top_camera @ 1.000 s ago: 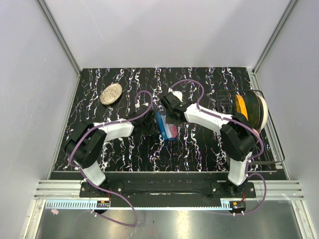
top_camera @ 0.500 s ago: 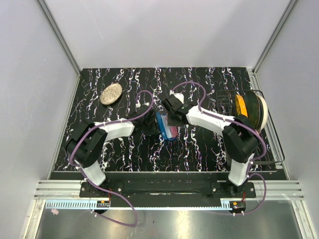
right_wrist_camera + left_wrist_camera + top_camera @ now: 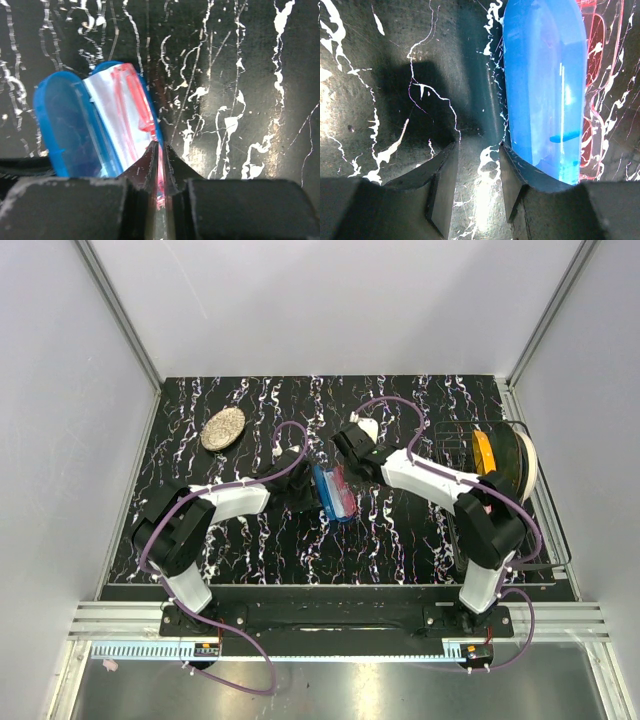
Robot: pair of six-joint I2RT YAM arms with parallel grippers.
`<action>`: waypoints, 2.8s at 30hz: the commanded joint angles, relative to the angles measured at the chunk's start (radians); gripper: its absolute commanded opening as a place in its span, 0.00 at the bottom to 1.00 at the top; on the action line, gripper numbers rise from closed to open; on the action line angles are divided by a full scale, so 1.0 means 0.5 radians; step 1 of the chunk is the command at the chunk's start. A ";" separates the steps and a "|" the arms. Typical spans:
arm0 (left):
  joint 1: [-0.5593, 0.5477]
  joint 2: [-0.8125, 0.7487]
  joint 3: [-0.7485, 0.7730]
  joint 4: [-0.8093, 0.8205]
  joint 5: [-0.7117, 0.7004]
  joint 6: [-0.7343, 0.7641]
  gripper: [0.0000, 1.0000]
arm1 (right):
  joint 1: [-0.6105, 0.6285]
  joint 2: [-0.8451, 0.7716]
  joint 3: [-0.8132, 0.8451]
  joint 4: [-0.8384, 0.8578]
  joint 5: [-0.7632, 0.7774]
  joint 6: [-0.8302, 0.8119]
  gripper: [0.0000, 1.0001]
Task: Organize the sunglasses
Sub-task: Place the sunglasses in the sunglasses case.
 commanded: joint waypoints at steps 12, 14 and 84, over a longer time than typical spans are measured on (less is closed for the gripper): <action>-0.012 0.049 0.062 0.049 0.068 0.035 0.42 | -0.040 0.252 0.114 -0.001 -0.110 -0.069 0.09; -0.012 0.052 0.062 0.049 0.074 0.041 0.42 | -0.040 0.233 0.117 -0.001 -0.126 -0.066 0.08; -0.019 0.043 0.123 -0.021 0.087 0.121 0.41 | -0.031 0.285 0.031 0.165 -0.347 -0.468 0.23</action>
